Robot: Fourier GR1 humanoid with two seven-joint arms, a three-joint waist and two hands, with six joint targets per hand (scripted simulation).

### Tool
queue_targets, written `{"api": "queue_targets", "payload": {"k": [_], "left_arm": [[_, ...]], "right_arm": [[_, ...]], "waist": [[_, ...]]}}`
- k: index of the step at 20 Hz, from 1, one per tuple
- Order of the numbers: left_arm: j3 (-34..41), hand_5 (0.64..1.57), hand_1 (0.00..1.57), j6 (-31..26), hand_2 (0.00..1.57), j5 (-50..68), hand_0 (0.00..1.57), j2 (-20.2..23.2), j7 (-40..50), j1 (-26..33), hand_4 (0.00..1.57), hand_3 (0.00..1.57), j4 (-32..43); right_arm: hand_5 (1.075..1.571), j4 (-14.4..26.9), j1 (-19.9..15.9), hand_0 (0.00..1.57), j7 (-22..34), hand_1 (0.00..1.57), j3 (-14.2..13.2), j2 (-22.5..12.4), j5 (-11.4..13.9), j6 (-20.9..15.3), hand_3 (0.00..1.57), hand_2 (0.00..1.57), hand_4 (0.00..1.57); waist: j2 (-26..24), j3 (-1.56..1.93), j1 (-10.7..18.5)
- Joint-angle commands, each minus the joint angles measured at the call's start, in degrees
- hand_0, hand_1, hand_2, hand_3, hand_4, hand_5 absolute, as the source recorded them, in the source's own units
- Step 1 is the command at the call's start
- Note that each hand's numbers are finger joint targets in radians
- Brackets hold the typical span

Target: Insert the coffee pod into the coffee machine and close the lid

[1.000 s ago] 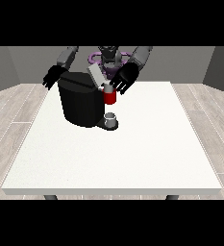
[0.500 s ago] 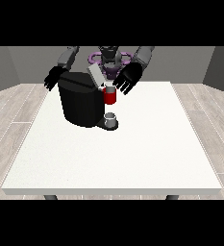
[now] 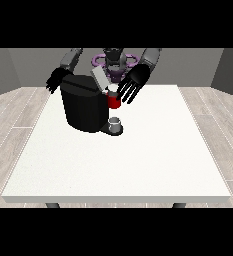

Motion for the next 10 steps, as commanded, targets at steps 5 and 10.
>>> {"api": "queue_targets", "payload": {"k": [5, 10], "left_arm": [[-0.9, 1.571, 0.0, 0.9, 0.0, -1.7, 0.0, -2.0, 1.1, 1.0, 0.0, 0.0, -0.6], [-1.1, 1.571, 0.0, 1.1, 0.0, -1.7, 0.0, -3.8, 0.5, 4.5, 0.0, 0.0, -0.5]], "right_arm": [[1.571, 0.8, 1.3, 0.0, -1.3, 0.0, 0.7, 0.8, 0.4, -0.2, 0.0, 0.0, 0.41], [1.571, -1.1, 2.2, 0.0, 2.6, 0.0, 0.6, 0.6, -0.3, -0.6, 0.0, 0.0, 0.38]], "waist": [[-1.6, -0.11, 0.8], [-5.5, -0.13, 1.4]]}}
